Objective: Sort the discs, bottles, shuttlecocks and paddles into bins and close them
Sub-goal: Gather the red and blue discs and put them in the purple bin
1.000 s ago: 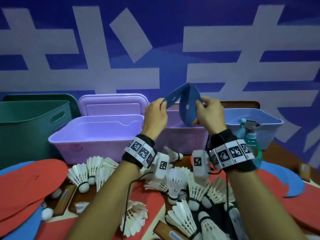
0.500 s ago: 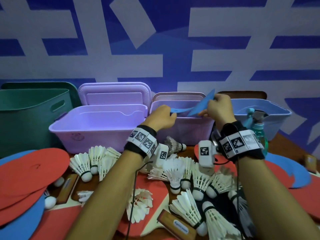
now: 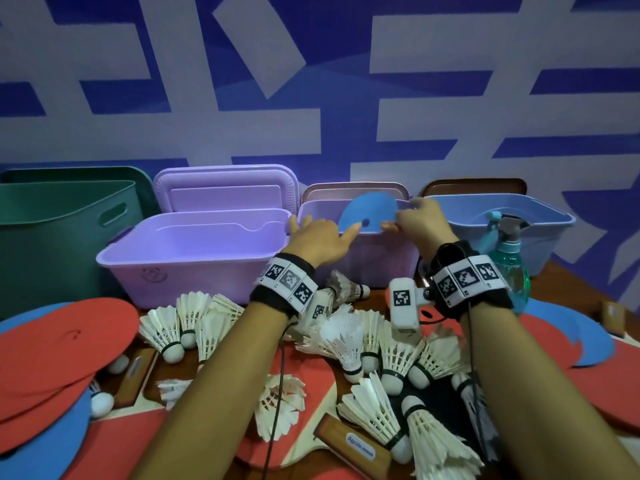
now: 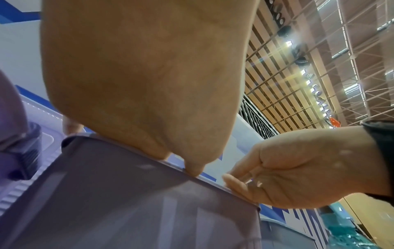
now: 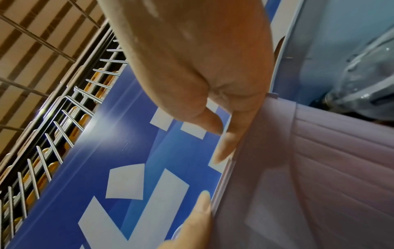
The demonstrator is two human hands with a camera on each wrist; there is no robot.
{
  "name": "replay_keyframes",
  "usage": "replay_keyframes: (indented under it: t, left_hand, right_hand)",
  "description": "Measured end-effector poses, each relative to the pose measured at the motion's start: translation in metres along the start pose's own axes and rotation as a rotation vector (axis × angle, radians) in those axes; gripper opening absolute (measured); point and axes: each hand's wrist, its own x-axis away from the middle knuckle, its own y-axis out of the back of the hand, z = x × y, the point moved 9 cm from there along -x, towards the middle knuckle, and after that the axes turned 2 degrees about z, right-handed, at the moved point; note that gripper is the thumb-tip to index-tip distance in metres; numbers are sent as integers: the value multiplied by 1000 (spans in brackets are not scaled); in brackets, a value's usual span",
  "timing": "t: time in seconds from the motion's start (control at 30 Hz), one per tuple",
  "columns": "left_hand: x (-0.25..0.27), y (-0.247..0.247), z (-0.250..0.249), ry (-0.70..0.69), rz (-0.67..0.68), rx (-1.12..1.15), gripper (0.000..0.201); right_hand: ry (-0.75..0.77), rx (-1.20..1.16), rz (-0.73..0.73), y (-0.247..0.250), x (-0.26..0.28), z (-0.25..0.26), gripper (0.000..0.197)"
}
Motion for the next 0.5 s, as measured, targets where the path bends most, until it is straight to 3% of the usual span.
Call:
replay_keyframes:
  t: [0.23,0.33,0.5]
  left_hand:
    - [-2,6,1,-18,-4,65,71]
    - [8,26,-10,-84,-60,53,62]
    - [43,75,-48,-254,-179,131,53]
  right_hand:
    - [47,297,-17,3,3,18,11]
    - [106,380,3,4,13,41,29]
    - [182,696,147,13,55,96,33]
